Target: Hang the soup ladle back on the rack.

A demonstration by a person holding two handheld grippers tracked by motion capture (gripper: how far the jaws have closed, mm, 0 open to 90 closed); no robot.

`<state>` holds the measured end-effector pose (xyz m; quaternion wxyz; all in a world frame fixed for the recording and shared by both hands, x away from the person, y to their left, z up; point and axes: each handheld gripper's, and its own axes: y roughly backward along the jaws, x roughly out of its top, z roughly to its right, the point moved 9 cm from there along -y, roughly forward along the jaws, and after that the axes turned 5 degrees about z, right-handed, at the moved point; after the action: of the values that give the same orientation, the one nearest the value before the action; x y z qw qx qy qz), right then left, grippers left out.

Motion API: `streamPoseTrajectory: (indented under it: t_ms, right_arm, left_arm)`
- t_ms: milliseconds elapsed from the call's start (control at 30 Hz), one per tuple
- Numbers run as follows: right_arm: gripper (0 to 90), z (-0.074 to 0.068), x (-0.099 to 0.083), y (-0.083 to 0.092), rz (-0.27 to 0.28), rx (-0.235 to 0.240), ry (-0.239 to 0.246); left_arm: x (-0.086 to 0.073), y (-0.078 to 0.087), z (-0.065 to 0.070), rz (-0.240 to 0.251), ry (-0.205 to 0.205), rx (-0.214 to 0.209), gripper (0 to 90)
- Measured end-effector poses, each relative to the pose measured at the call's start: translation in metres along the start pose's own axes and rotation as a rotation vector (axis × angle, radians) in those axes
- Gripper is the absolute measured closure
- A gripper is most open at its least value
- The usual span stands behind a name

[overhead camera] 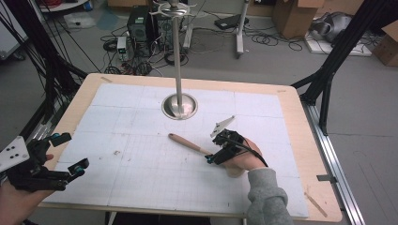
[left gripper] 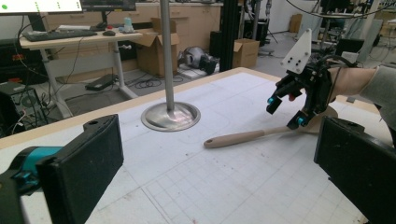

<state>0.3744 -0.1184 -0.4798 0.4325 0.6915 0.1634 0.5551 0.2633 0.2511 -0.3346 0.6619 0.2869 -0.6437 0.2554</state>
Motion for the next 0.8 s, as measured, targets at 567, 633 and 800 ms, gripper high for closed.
streamPoseTrajectory:
  t_ms: [567, 633, 800]
  right_arm:
    - [50.0, 0.0, -0.012, -0.014, -0.152, 0.006, -0.025]
    - [51.8, 0.0, -0.015, -0.015, -0.171, 0.004, -0.022]
    - [60.1, 0.003, -0.016, -0.014, -0.178, -0.017, -0.05]
  left_arm:
    - [0.0, 0.008, -0.003, 0.003, 0.003, 0.016, 1.8]
    - [0.0, 0.008, -0.003, 0.003, 0.003, 0.016, 1.8]
    - [-0.002, 0.008, -0.004, -0.002, 0.006, 0.017, 1.8]
